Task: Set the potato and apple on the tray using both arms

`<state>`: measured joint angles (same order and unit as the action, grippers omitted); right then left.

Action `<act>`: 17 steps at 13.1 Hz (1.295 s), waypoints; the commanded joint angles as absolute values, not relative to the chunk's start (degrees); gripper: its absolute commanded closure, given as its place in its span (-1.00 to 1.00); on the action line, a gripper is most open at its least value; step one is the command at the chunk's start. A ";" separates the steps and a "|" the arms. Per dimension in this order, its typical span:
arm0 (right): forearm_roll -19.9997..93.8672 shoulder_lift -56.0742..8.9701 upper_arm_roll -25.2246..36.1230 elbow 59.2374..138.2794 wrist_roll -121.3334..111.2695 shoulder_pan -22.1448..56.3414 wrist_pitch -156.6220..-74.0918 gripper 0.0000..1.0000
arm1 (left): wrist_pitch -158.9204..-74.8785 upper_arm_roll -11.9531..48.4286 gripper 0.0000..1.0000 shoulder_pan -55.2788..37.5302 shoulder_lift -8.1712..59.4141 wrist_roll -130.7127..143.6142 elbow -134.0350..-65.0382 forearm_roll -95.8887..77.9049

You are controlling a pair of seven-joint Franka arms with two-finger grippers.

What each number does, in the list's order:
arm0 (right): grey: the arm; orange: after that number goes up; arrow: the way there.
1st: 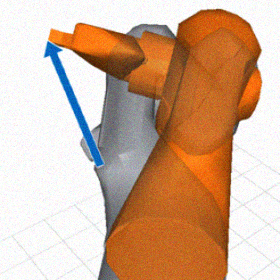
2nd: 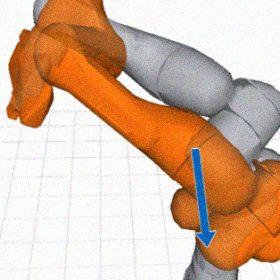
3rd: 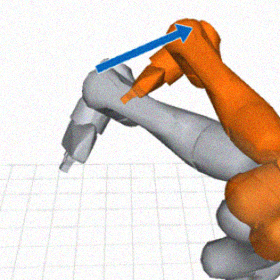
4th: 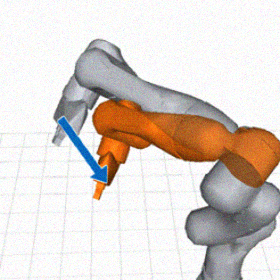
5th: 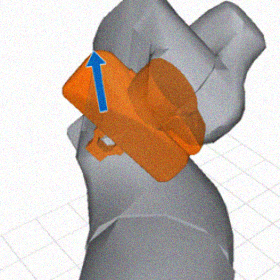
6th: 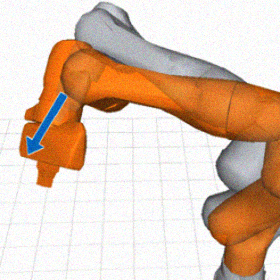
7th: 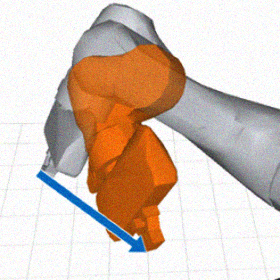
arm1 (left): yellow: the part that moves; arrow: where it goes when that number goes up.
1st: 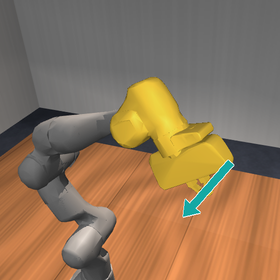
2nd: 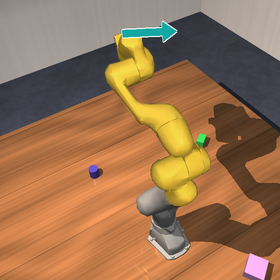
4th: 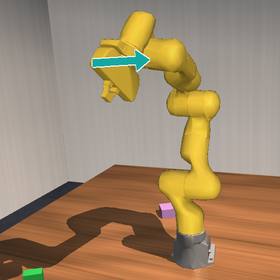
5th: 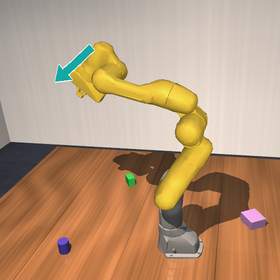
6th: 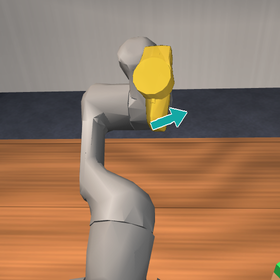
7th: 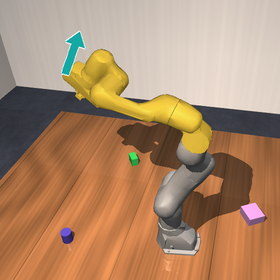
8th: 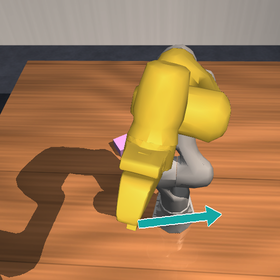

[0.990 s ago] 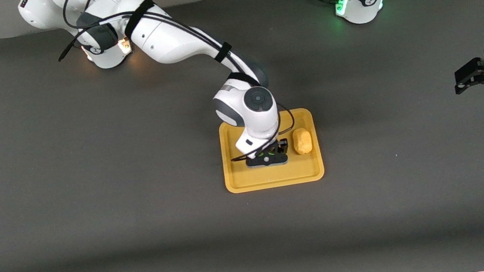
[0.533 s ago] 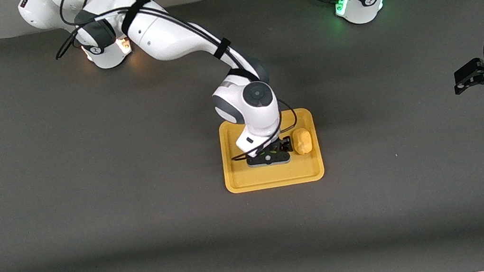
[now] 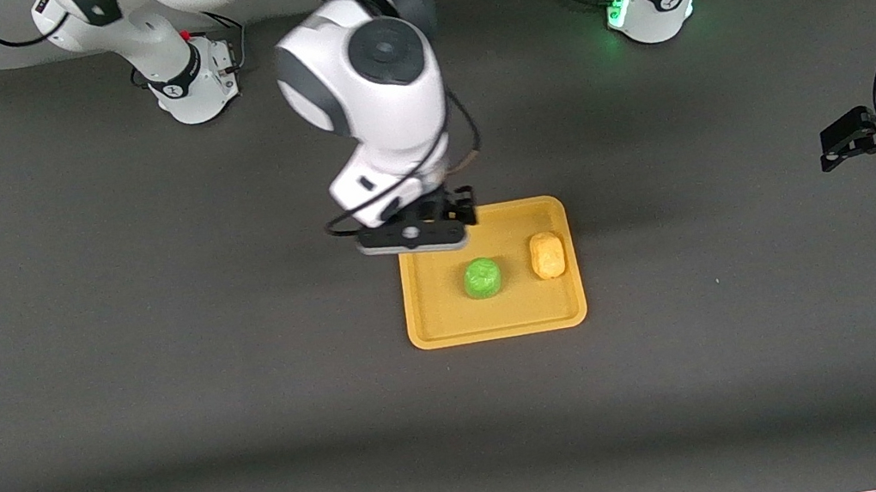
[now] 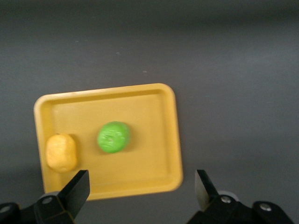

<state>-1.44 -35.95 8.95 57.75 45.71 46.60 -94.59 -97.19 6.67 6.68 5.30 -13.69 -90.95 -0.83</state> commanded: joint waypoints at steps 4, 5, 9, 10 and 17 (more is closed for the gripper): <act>-1.32 -16.12 8.62 80.03 22.36 29.66 -95.00 -1.00 | -97.21 6.77 -1.00 7.21 5.19 -8.71 -90.44 -0.70; -1.14 -12.78 8.44 83.64 18.93 26.49 -95.44 -1.00 | -97.21 6.77 -1.00 7.21 5.19 -8.18 -90.53 -0.70; 0.17 -3.27 7.82 94.20 8.02 14.80 -97.47 -1.00 | -97.21 6.77 -1.00 7.12 4.92 -6.86 -90.88 -0.70; 0.26 -2.56 7.21 94.91 6.26 12.24 -97.47 -1.00 | -97.29 6.77 -1.00 7.12 4.92 -5.99 -90.97 -0.70; 0.09 -2.98 2.63 91.95 1.93 -0.18 -96.07 -1.00 | -97.21 6.86 -1.00 6.94 5.01 -5.89 -90.88 -0.62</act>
<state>-0.64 -3.39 3.69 92.88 2.42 0.15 -96.27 -97.22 6.60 6.94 5.30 -6.82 -90.94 -0.83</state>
